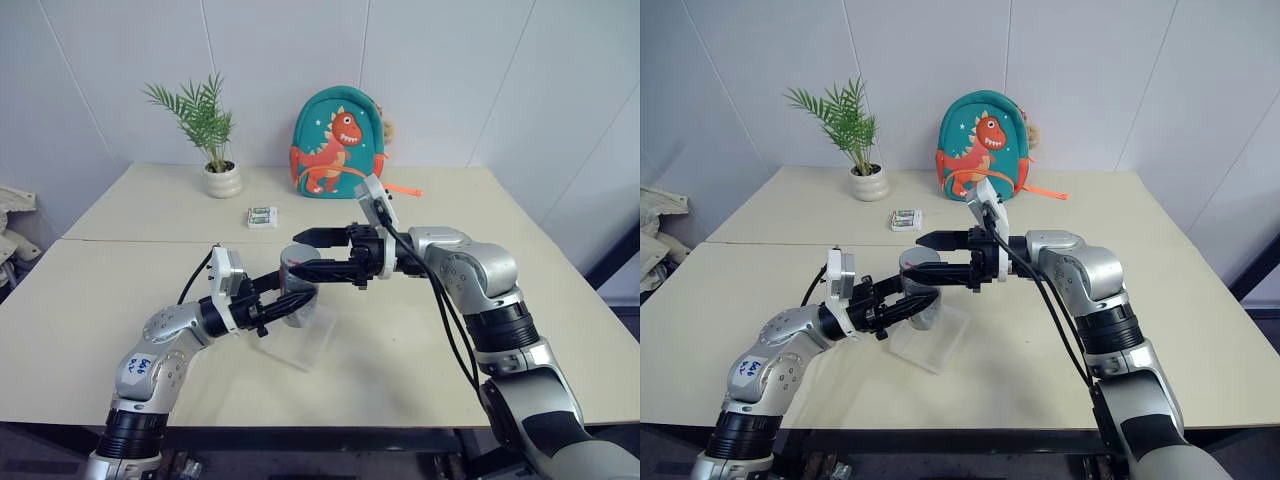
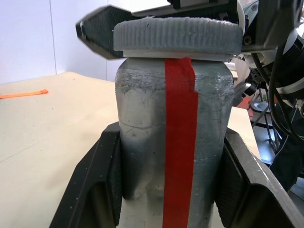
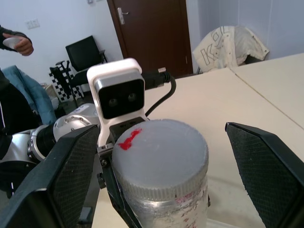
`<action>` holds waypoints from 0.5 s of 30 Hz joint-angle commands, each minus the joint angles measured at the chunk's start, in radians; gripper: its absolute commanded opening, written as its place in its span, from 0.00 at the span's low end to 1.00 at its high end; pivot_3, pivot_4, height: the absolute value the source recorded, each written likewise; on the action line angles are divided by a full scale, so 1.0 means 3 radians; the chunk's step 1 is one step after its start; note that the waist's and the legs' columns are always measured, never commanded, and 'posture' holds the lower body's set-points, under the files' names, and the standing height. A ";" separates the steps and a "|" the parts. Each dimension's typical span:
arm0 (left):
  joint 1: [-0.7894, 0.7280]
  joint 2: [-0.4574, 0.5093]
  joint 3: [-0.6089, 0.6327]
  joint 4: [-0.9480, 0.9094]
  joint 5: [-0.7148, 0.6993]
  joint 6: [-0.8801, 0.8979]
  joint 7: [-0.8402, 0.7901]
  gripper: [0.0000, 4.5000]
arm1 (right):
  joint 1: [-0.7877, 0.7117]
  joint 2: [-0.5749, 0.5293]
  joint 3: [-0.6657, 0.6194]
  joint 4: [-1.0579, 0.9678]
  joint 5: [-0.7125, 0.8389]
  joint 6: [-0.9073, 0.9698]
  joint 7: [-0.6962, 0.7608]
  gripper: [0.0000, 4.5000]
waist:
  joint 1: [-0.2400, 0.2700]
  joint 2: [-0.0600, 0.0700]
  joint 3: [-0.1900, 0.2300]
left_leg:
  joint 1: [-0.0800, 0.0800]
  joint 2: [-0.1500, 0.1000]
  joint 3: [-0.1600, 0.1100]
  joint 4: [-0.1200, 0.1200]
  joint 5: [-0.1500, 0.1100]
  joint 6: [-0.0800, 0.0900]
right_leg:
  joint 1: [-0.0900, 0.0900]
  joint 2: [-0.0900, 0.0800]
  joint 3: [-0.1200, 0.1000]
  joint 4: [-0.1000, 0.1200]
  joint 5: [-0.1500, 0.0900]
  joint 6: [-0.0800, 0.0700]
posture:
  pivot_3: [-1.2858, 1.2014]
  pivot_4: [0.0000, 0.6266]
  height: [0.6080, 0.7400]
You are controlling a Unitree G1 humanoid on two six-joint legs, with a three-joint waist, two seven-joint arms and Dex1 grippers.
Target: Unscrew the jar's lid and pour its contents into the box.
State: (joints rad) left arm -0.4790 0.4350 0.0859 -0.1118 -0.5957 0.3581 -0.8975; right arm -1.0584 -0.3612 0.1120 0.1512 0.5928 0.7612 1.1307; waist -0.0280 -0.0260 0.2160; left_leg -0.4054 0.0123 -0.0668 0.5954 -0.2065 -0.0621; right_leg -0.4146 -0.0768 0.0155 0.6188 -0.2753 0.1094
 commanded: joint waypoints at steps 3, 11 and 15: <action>0.0001 -0.0001 0.0034 -0.0154 -0.0040 -0.0055 0.0000 0.46 | -0.0015 0.0031 0.0005 -0.0162 -0.0020 -0.0073 0.0000 0.99 | -0.0001 0.0000 0.0000 | 0.0000 0.0000 0.0000 0.0000 0.0000 0.0000 | 0.0000 0.0000 0.0000 0.0000 0.0000 0.0000 | 0.52 0.24 1.00; -0.0003 -0.0006 0.0033 -0.0145 -0.0035 -0.0064 0.0002 0.46 | -0.0013 0.0060 -0.0013 -0.0137 -0.0033 -0.0094 0.0009 0.86 | -0.0001 0.0000 0.0000 | 0.0000 0.0000 0.0000 0.0000 0.0000 0.0000 | 0.0000 0.0000 0.0000 0.0000 0.0000 0.0000 | 0.52 0.24 1.00; -0.0007 -0.0006 0.0034 -0.0141 -0.0032 -0.0070 0.0002 0.46 | -0.0007 0.0076 -0.0016 -0.0134 -0.0023 -0.0103 0.0018 0.58 | -0.0001 0.0000 0.0000 | 0.0000 0.0000 0.0000 0.0000 0.0000 0.0000 | 0.0000 0.0000 0.0000 0.0000 0.0000 0.0000 | 0.52 0.24 1.00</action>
State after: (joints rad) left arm -0.4790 0.4349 0.0862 -0.1121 -0.5958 0.3564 -0.8964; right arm -1.0521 -0.3439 0.1160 0.1442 0.5755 0.7445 1.1321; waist -0.0282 -0.0260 0.2160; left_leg -0.4053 0.0123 -0.0668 0.5954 -0.2066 -0.0621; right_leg -0.4147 -0.0768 0.0154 0.6190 -0.2753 0.1094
